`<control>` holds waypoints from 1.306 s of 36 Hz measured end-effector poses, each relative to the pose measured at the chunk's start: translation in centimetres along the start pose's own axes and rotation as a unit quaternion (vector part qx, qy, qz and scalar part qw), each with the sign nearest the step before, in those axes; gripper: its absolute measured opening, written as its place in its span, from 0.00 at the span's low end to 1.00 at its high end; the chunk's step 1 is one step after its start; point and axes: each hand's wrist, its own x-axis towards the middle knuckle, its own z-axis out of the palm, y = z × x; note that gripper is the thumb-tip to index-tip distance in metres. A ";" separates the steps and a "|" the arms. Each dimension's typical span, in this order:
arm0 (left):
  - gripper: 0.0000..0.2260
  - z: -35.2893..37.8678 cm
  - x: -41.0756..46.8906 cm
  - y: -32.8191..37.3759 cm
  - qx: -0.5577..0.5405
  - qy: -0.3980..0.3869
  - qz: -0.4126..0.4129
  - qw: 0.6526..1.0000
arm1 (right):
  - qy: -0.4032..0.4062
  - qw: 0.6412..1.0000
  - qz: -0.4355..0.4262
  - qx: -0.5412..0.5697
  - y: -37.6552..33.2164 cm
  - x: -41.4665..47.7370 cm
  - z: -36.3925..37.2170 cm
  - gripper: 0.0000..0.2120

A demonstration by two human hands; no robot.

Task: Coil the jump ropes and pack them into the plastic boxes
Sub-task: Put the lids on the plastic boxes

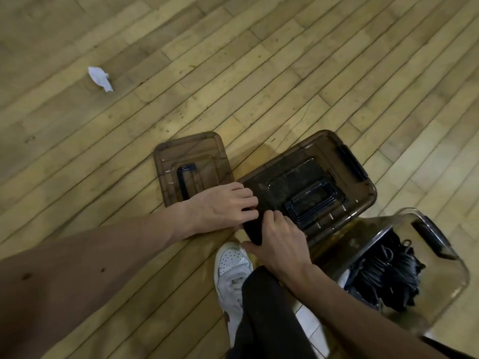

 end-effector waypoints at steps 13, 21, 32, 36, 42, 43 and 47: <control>0.05 0.6 -0.2 0.4 -0.069 0.056 -0.099 0.991 | -0.021 0.999 -0.028 -0.001 -0.2 0.9 -1.1 0.17; 0.13 3.5 -8.4 -1.0 -0.289 0.136 -0.722 0.614 | -0.083 0.968 -0.063 0.227 -9.6 4.8 0.7 0.20; 0.15 9.4 -11.0 0.7 -0.357 0.027 -0.821 0.445 | -0.278 0.955 -0.031 0.103 -9.4 8.3 8.4 0.36; 0.09 8.3 -11.0 0.2 -0.309 -0.036 -0.792 0.525 | -0.269 0.956 -0.044 0.105 -9.1 8.3 8.0 0.34; 0.08 4.3 -13.4 -1.7 -0.321 0.013 -0.794 0.515 | -0.028 0.995 -0.083 0.046 -9.9 8.1 3.8 0.26; 0.09 3.1 -13.6 -2.2 -0.327 0.038 -0.793 0.512 | 0.022 0.996 -0.082 0.034 -10.2 8.1 2.6 0.26; 0.10 -1.9 -13.2 -4.1 -0.334 0.079 -0.757 0.556 | 0.209 0.974 -0.080 0.039 -11.4 7.9 -2.8 0.24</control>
